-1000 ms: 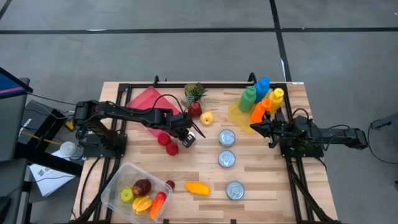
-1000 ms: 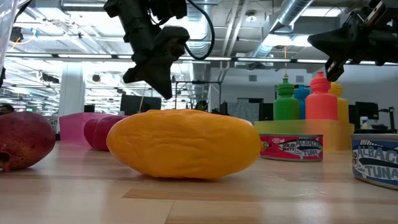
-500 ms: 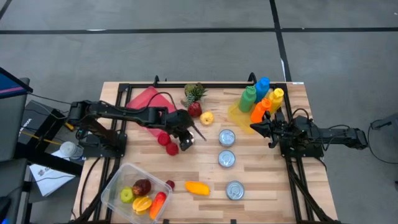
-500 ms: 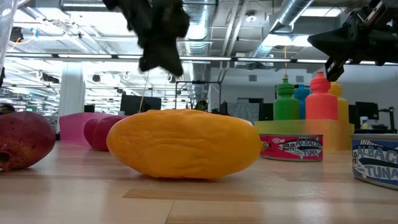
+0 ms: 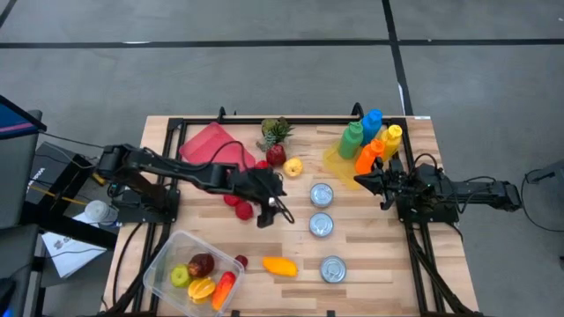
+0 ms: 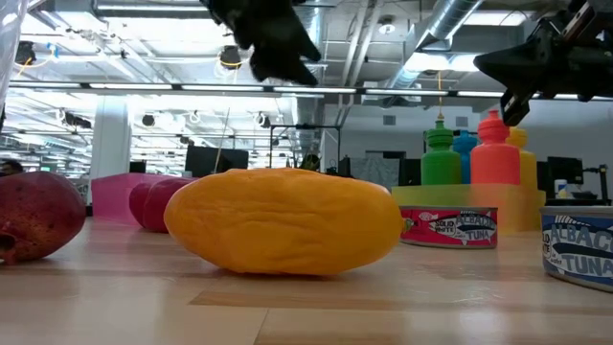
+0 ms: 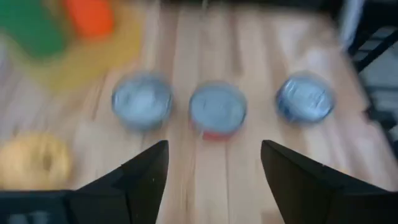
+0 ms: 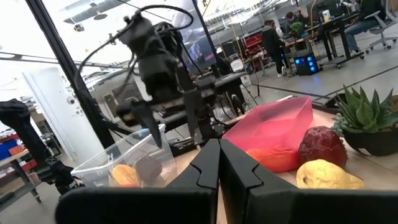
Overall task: Pick & Place Food Item
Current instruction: Put the blue pink tuna can into the pink bin
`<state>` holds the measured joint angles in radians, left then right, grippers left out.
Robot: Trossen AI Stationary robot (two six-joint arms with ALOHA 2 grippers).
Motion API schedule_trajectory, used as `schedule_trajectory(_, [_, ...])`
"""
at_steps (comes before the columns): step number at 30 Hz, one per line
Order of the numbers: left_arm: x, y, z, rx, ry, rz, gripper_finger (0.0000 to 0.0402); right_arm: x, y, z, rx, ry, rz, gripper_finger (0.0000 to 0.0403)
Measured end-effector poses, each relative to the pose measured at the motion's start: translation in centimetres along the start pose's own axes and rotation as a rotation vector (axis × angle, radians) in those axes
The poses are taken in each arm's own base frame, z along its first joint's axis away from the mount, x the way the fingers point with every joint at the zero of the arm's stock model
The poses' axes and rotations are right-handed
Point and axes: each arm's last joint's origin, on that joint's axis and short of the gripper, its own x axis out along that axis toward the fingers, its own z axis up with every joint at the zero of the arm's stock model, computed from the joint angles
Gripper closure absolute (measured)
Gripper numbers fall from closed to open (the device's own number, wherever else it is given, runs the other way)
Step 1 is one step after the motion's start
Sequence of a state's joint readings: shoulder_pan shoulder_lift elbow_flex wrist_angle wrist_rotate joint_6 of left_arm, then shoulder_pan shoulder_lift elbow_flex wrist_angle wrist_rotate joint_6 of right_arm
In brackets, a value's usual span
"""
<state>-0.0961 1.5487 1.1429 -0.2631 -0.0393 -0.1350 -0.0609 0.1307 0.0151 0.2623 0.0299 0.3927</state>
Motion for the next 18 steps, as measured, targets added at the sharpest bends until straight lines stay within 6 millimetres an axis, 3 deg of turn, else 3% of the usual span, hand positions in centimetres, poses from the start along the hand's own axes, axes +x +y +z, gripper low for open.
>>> schedule_trajectory(6, [-0.3,-3.1,2.7,0.031,0.261,0.150,0.0173,0.0,0.0,0.0,0.000,-0.004,0.001,0.0403])
schedule_trajectory(9, [0.4,-3.2,3.8,-0.007,0.407,0.240,0.0179,0.0,0.0,0.0,0.000,0.000,0.000,0.0403])
schedule_trajectory(18, [7.1,-0.1,0.5,-0.325,0.693,0.397,0.0180,0.0,0.0,0.0,0.000,-0.001,0.000,0.0403])
